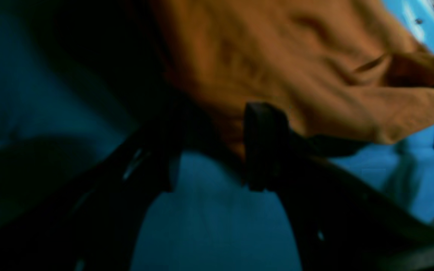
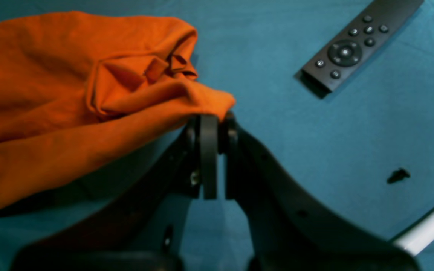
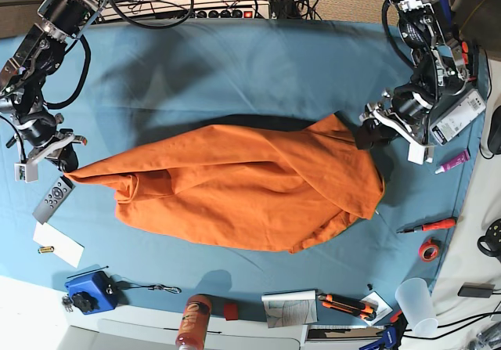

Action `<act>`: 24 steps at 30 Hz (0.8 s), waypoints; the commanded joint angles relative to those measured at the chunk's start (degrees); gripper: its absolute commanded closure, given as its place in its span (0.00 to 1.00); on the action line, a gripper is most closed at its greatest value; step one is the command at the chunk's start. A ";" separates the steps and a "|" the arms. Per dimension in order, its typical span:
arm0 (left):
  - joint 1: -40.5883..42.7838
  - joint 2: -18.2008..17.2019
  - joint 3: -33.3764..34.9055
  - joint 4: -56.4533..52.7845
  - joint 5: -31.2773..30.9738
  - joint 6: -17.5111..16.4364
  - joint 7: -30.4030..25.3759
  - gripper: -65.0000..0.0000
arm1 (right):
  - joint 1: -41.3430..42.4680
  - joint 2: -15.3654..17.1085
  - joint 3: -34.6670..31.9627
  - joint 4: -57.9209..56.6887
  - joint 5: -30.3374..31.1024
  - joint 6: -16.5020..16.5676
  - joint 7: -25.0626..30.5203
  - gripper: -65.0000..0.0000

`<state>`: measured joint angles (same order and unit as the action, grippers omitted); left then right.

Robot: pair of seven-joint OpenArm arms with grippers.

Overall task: Layout the t-shirt on the table in an organized manner, then fold the t-shirt properly
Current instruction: 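Release the left gripper and regrasp the shirt edge nearby, then lift the shirt with both grippers and swing it across the table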

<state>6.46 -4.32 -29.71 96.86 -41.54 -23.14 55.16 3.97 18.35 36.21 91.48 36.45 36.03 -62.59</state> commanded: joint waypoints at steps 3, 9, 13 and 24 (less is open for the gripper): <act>-0.96 -0.33 -0.04 -1.64 0.07 -0.72 -3.50 0.58 | 0.94 1.20 0.22 0.85 1.18 0.15 1.31 1.00; -1.14 -0.28 -0.04 -4.22 -4.07 -1.68 -3.72 0.58 | 0.94 1.20 0.22 0.85 1.22 0.15 1.29 1.00; -2.27 -0.31 0.61 -4.26 -4.74 -2.45 -3.50 0.58 | 0.92 1.20 0.22 0.85 1.22 0.15 1.29 1.00; -4.48 -0.31 6.45 -6.21 -0.92 2.75 -3.69 0.66 | 0.92 1.33 0.22 0.85 1.20 0.15 1.27 1.00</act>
<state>2.83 -4.27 -23.11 89.60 -41.43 -20.08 52.42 3.97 18.37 36.21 91.48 36.47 36.03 -62.61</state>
